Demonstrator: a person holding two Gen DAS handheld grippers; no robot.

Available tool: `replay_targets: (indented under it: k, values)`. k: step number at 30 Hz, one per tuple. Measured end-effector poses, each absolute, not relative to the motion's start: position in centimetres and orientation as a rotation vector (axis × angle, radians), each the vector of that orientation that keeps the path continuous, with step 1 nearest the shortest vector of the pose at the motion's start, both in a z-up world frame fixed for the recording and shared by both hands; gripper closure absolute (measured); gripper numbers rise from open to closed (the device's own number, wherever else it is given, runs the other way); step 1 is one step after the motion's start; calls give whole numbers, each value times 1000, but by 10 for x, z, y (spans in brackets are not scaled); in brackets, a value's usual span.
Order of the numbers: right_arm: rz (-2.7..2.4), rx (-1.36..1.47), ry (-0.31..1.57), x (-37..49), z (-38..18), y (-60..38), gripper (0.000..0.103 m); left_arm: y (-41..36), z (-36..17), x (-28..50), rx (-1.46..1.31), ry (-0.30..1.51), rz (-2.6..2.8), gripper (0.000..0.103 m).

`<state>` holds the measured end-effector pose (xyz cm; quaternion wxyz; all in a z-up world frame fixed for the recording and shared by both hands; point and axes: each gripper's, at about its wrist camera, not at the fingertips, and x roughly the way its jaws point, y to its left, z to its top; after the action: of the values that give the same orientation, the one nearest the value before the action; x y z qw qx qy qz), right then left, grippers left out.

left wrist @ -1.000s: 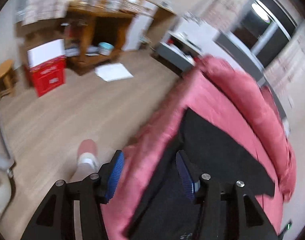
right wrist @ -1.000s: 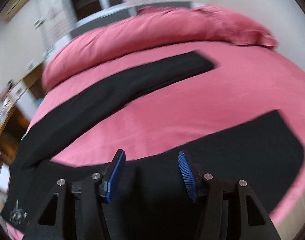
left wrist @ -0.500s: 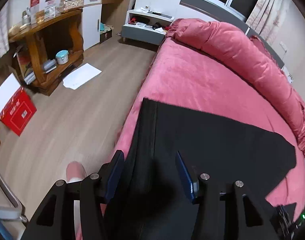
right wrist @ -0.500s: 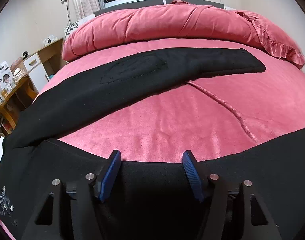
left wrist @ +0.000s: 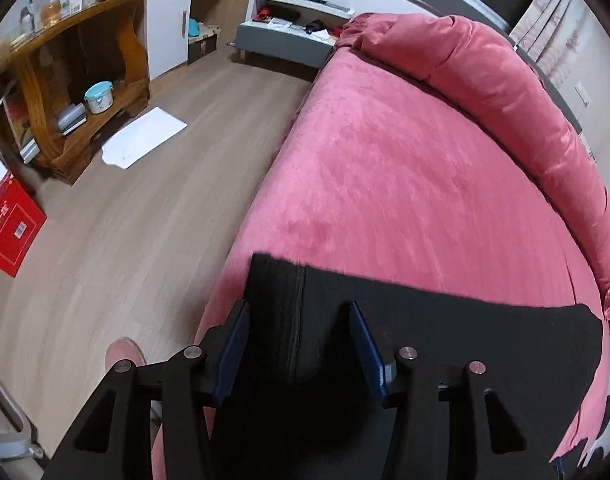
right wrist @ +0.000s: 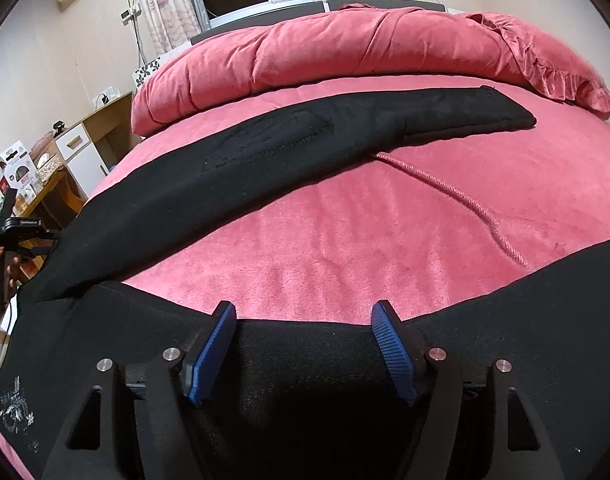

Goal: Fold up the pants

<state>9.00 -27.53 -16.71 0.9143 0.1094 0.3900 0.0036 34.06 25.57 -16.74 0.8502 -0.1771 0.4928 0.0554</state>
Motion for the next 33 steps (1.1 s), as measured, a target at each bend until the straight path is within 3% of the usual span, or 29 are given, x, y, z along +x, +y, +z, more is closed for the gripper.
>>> replay_targets:
  k: [2,5,7,9,11,14,17,20,21,22,23,27,33]
  values:
    - [10,228,804,90,-167,-276,30,254,-171,345,-336,1043,116,49]
    - [17,238,804,90,-167,-277,29,257,-179,345,-315,1025,114,32]
    - [19,242,803,90,-168,-277,29,270,-189,344,-416,1044,157,13]
    - [19,241,803,90,-168,-277,29,292,-206,343,-640,1082,157,8]
    - [20,242,803,90,-168,-277,29,306,-219,340,-796,1098,123,10]
    - [22,246,803,90,-168,-278,29,301,-211,339,-728,1087,117,15]
    - [22,246,802,89,-168,-278,29,290,-195,337,-607,1052,174,27]
    - [22,245,803,90,-168,-278,29,276,-181,336,-478,1027,213,52]
    - [22,245,803,90,-168,-278,29,268,-176,337,-406,1018,215,68]
    - [22,245,803,90,-167,-278,29,258,-169,338,-327,1005,198,90]
    - [22,245,803,90,-167,-278,29,249,-163,338,-253,1003,197,95]
    - [23,246,803,89,-168,-278,29,225,-137,328,-99,935,198,96]
    - [23,245,804,89,-168,-278,29,230,-101,292,-250,842,110,97]
